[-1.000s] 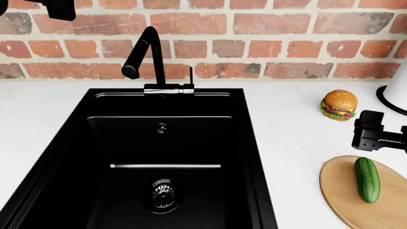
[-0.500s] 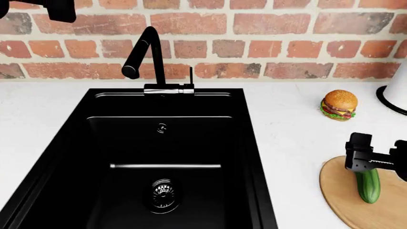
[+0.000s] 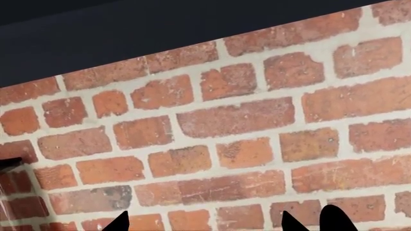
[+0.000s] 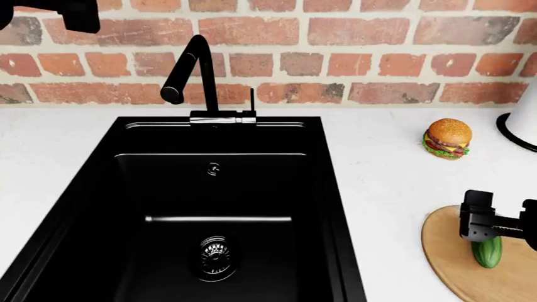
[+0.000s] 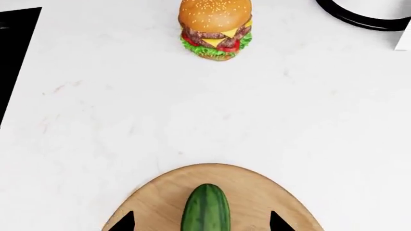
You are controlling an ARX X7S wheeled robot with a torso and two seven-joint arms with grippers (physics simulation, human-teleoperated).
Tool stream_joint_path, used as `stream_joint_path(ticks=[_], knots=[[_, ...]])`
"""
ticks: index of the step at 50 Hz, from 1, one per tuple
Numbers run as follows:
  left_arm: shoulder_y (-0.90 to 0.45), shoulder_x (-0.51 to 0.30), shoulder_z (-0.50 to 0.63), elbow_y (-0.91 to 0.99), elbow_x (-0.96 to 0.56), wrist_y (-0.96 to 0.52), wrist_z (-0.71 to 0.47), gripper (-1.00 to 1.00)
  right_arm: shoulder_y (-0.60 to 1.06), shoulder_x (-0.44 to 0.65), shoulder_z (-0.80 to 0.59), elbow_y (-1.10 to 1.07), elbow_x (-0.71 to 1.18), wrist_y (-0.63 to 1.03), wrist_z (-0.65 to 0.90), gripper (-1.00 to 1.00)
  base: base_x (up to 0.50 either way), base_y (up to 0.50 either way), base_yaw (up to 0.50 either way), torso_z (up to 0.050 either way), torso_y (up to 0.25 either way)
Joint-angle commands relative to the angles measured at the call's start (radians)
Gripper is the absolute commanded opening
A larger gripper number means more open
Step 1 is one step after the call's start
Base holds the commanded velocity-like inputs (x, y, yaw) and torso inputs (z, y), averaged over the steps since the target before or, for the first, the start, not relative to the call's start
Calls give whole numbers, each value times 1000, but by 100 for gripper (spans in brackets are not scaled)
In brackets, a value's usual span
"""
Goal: Pick the pickle from the counter and place it in the sink. Then turn on the sink faucet.
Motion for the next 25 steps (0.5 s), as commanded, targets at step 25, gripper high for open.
stream_joint_path(ticks=[25], knots=[[14,-13,13,4,1,19,5,100,-164,-6,52,-7,-89,-44,-116,100,0,0,0,0,0]])
